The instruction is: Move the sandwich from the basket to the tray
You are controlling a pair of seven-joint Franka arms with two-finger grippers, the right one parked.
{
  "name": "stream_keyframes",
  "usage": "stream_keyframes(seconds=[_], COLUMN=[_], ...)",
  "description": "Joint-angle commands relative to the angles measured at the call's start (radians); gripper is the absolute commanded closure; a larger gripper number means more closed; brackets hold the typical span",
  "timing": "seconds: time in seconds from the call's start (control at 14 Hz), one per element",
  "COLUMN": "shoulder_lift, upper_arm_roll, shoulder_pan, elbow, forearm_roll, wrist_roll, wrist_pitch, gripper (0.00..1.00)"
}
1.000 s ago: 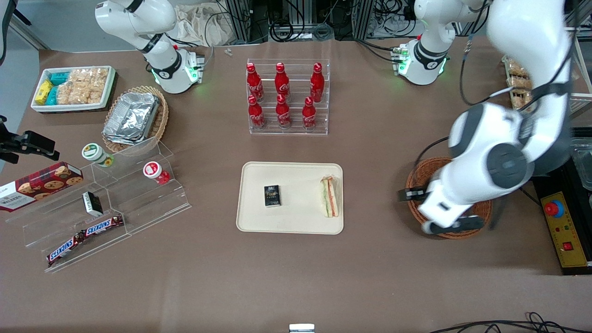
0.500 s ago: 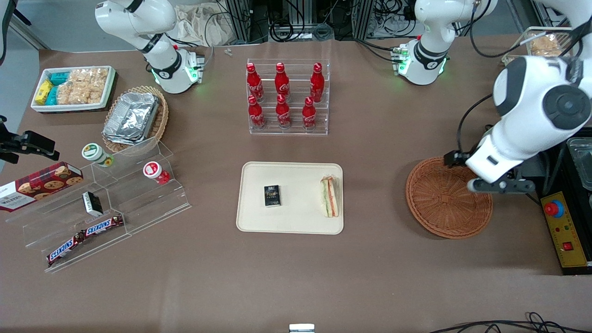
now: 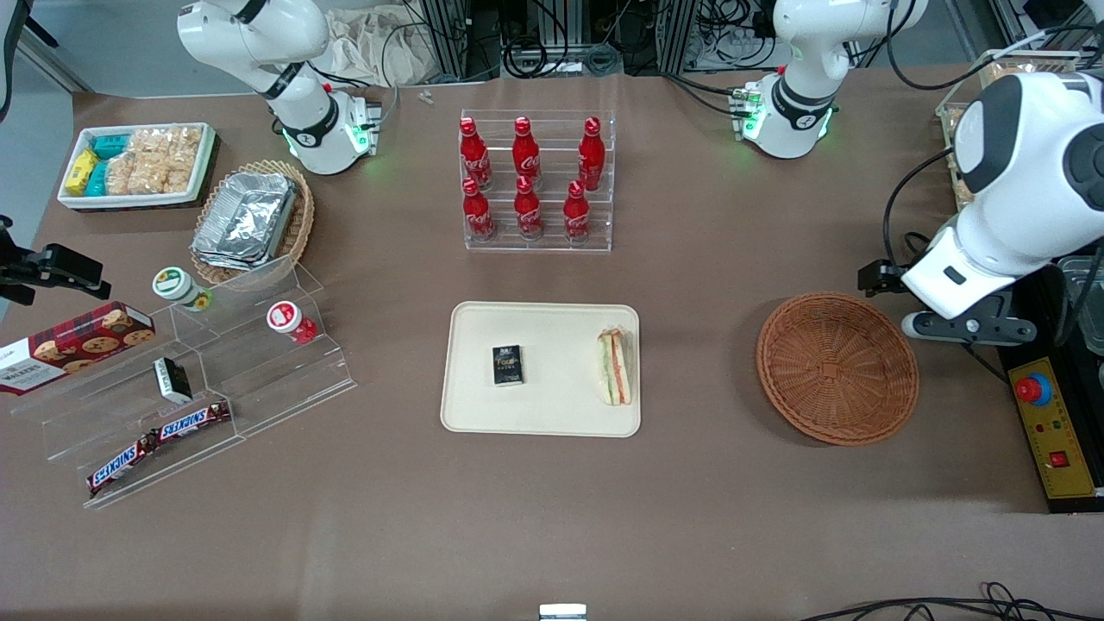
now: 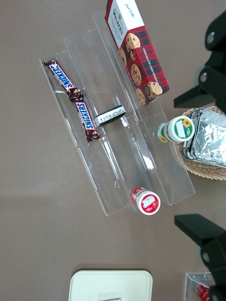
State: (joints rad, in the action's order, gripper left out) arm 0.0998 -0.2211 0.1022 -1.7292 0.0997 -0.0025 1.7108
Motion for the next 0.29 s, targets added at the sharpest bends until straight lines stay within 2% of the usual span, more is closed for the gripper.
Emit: stream_keyframes(seconds=[0.0,0.21], shoulder_lift=[0.107,0.118], upper_arm_roll=[-0.006,-0.009], shoulder_pan=[-0.002,-0.004], elbow=[0.187,0.203], forearm_roll=[0.026,0.057], wrist_roll=[0.016,0.044], wrist_pitch=[-0.118,-0.12], gripper=[0.01,0.01])
